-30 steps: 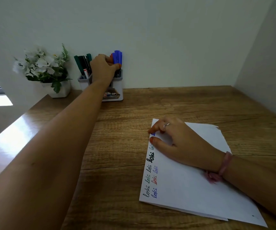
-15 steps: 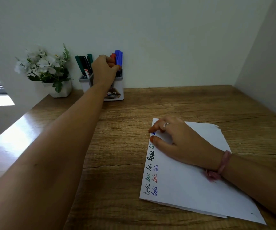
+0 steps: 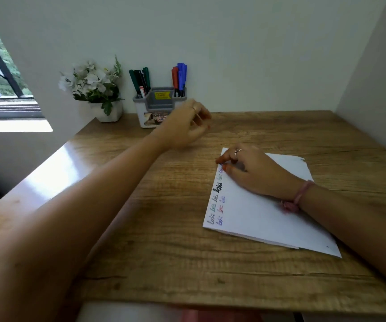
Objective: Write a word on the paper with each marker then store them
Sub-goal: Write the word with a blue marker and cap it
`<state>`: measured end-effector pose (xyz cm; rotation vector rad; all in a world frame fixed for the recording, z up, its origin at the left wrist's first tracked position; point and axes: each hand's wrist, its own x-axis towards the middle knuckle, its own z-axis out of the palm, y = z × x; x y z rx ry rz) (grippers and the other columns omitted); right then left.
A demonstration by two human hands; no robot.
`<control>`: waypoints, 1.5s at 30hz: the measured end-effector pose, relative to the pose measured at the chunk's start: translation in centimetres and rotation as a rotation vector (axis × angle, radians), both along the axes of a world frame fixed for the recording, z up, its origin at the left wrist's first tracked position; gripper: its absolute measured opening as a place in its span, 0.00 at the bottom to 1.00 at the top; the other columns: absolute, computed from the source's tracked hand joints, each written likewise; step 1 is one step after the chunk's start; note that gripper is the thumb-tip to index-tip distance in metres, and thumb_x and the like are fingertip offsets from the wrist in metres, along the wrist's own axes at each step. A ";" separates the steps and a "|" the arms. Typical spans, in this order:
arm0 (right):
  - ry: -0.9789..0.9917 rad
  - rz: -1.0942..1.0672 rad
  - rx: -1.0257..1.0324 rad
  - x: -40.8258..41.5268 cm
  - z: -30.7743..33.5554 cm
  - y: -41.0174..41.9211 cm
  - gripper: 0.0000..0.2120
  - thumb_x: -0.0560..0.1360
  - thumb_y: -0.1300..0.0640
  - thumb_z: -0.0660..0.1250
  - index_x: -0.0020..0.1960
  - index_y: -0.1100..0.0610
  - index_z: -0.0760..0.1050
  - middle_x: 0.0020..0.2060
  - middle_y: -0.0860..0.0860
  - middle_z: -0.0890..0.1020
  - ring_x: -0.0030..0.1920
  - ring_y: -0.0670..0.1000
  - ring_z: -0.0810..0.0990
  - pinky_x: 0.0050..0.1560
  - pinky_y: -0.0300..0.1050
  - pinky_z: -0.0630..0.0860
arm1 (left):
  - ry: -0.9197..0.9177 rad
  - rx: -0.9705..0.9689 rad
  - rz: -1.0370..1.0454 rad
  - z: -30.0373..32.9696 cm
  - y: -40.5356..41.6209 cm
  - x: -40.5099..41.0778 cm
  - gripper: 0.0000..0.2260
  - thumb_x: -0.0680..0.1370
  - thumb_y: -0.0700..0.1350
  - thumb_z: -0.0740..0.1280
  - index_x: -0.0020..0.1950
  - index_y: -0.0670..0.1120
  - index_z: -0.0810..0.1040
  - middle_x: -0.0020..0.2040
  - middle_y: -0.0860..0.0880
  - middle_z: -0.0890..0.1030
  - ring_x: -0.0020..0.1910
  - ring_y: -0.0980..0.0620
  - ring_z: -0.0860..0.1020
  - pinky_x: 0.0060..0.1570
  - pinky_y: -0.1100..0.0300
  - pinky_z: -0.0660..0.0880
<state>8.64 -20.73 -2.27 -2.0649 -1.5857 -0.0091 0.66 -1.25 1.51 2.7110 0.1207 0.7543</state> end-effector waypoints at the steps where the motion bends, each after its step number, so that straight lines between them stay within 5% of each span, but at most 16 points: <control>1: -0.018 -0.002 -0.016 0.0 0.0 -0.1 0.12 0.77 0.58 0.62 0.58 0.55 0.78 0.51 0.51 0.76 0.55 0.51 0.73 0.55 0.43 0.67 | 0.107 0.009 -0.041 -0.1 -1.0 -0.9 0.12 0.77 0.48 0.66 0.58 0.45 0.75 0.54 0.50 0.74 0.49 0.57 0.75 0.48 0.69 0.72; 6: -0.096 -0.121 -0.144 -0.3 0.0 -0.3 0.16 0.80 0.56 0.56 0.65 0.56 0.73 0.63 0.56 0.73 0.64 0.59 0.68 0.63 0.53 0.66 | 0.569 0.015 -0.149 -0.4 -4.3 -4.7 0.24 0.75 0.59 0.64 0.69 0.53 0.67 0.61 0.53 0.72 0.57 0.57 0.71 0.54 0.65 0.69; 10: -0.107 -0.286 -0.249 -0.7 0.0 -0.2 0.18 0.80 0.54 0.52 0.68 0.55 0.70 0.67 0.55 0.68 0.67 0.60 0.63 0.65 0.55 0.62 | 0.649 -0.070 -0.159 -1.5 -4.8 -6.6 0.28 0.75 0.59 0.64 0.73 0.56 0.60 0.73 0.54 0.62 0.69 0.55 0.63 0.63 0.62 0.60; 15: -0.054 -0.202 -0.361 -0.6 2.2 -1.7 0.18 0.80 0.53 0.55 0.66 0.60 0.69 0.63 0.59 0.71 0.65 0.58 0.67 0.62 0.47 0.62 | 0.572 -0.123 -0.052 -2.5 -4.1 -7.9 0.26 0.76 0.60 0.61 0.73 0.57 0.61 0.74 0.57 0.61 0.71 0.56 0.62 0.64 0.62 0.58; 19: -0.086 -0.132 -0.464 -1.1 1.8 -4.3 0.29 0.79 0.42 0.52 0.76 0.55 0.54 0.75 0.52 0.57 0.75 0.52 0.55 0.71 0.46 0.52 | 0.483 -0.181 0.003 -2.5 -3.3 -8.6 0.23 0.77 0.58 0.61 0.71 0.55 0.66 0.70 0.57 0.68 0.68 0.57 0.67 0.63 0.62 0.61; 25: -0.137 -0.207 -0.497 -1.7 0.3 -3.1 0.30 0.80 0.40 0.44 0.77 0.54 0.45 0.77 0.52 0.47 0.76 0.52 0.46 0.75 0.51 0.44 | 0.387 -0.262 0.086 -2.5 -3.1 -8.4 0.17 0.81 0.52 0.55 0.69 0.55 0.68 0.69 0.55 0.71 0.67 0.56 0.68 0.61 0.62 0.62; 37: -0.128 -0.343 -0.373 -0.9 -1.3 -2.2 0.28 0.80 0.42 0.45 0.77 0.53 0.49 0.77 0.50 0.51 0.76 0.50 0.48 0.74 0.49 0.45 | 0.280 -0.264 0.212 -4.2 -2.2 -6.3 0.22 0.81 0.46 0.58 0.74 0.56 0.60 0.71 0.53 0.67 0.68 0.54 0.66 0.57 0.66 0.60; 41: -0.076 -0.343 -0.336 -1.5 -0.8 -2.4 0.30 0.78 0.41 0.41 0.76 0.53 0.49 0.77 0.50 0.52 0.76 0.49 0.48 0.74 0.49 0.44 | 0.183 -0.349 0.257 -3.7 -2.4 -6.8 0.21 0.79 0.48 0.61 0.72 0.54 0.63 0.68 0.55 0.70 0.59 0.61 0.68 0.50 0.73 0.62; 45: -0.047 -0.356 -0.337 -2.2 -0.1 -2.6 0.33 0.75 0.40 0.39 0.76 0.54 0.50 0.77 0.52 0.52 0.76 0.51 0.49 0.73 0.48 0.43 | 0.239 -0.335 0.241 -3.2 -3.2 -7.4 0.21 0.79 0.47 0.61 0.72 0.51 0.63 0.71 0.54 0.66 0.67 0.60 0.63 0.63 0.66 0.60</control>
